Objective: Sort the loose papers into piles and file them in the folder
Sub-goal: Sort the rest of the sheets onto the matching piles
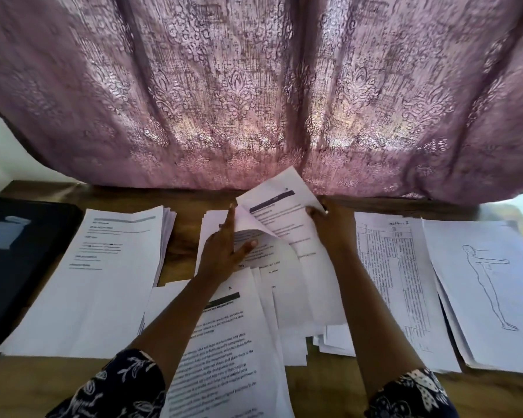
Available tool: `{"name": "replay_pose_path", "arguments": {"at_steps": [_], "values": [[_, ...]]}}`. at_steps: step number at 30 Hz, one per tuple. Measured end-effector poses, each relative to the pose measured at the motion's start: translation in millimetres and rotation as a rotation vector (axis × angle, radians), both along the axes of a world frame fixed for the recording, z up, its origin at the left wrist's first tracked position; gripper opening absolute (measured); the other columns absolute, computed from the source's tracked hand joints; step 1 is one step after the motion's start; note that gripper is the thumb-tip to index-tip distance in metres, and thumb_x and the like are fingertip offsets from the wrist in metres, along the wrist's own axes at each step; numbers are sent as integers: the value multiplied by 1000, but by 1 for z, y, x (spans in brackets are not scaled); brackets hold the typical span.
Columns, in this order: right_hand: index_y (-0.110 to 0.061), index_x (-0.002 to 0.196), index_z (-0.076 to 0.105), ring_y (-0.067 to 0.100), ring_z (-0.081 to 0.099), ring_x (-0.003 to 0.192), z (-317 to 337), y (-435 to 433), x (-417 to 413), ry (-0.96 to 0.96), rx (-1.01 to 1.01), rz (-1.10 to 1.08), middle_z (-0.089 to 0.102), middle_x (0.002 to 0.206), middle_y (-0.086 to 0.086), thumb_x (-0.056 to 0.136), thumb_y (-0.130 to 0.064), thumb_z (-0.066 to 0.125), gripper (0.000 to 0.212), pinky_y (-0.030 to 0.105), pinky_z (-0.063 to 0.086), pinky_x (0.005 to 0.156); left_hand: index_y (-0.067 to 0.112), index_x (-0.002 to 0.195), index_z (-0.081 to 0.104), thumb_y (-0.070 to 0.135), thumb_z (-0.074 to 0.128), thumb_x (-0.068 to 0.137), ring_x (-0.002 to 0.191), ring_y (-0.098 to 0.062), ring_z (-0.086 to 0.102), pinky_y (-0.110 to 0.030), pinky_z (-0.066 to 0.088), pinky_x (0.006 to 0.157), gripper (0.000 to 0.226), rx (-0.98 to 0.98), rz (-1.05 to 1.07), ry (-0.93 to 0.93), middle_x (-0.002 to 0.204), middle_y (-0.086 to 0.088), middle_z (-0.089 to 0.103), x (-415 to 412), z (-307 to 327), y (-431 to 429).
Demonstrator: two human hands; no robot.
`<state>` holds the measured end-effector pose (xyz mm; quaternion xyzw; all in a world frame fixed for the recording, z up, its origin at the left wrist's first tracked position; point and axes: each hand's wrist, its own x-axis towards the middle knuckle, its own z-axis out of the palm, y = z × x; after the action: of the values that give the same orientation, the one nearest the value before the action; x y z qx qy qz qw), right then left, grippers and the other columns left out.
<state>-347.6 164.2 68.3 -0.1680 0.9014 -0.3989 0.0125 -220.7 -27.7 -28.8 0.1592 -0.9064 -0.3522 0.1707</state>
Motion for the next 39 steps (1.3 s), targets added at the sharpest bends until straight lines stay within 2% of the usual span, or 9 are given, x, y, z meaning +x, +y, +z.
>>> {"name": "replay_pose_path", "arguments": {"at_steps": [4,7,11,14,18,23,29,36,39], "values": [[-15,96,67,30,63,90,49,23,-9,112,50,2,70,96,13,89,-17,56,14,27,34,65,45,144,-20,84,48,70,105,-21,66,-41,57,87,107,16,-1,-63,129,-4,60,-3,3,-2],[-14,95,68,30,62,87,85,36,-8,217,83,15,69,93,12,90,-18,56,13,28,35,66,26,153,-3,62,66,73,112,-23,63,-39,55,90,112,33,54,-87,134,-2,57,-6,14,3],[-14,96,67,35,61,88,126,46,-4,355,121,37,69,94,16,88,-17,56,14,34,42,68,26,151,7,50,71,77,113,-24,63,-36,57,86,101,86,80,-98,143,-1,50,-6,29,7],[-19,101,68,37,60,93,150,52,1,442,137,7,69,99,16,89,-22,57,17,33,38,68,22,153,9,42,68,85,120,-25,58,-36,53,94,92,46,61,-210,146,-3,46,-3,34,2],[-18,97,68,37,60,92,161,63,6,511,139,36,69,96,15,89,-24,58,14,30,33,67,23,140,46,37,62,92,109,-19,63,-25,51,92,53,-108,-48,-383,127,-1,64,22,38,-2],[-16,90,69,32,61,89,127,67,-5,314,124,100,68,91,13,88,-22,61,10,36,44,72,28,136,48,65,69,73,118,-16,56,-33,42,103,76,-307,-131,-582,137,7,56,49,49,4],[-12,91,69,28,60,84,64,66,-14,75,141,172,65,85,10,88,-21,66,10,29,38,67,31,109,48,74,72,60,91,-8,54,-22,37,84,69,-380,-230,-680,121,9,62,49,48,11],[-8,92,68,20,54,73,30,80,-18,14,107,194,59,77,4,89,-16,64,10,26,34,62,23,135,48,75,62,70,117,-15,49,-27,40,94,85,-441,-265,-741,136,3,51,50,47,16],[-6,99,68,15,51,64,22,78,-18,16,64,223,58,74,-1,90,-17,65,14,24,36,63,29,135,47,54,69,81,126,-17,47,-29,41,100,63,-209,-239,-688,143,6,46,59,49,19]]}}
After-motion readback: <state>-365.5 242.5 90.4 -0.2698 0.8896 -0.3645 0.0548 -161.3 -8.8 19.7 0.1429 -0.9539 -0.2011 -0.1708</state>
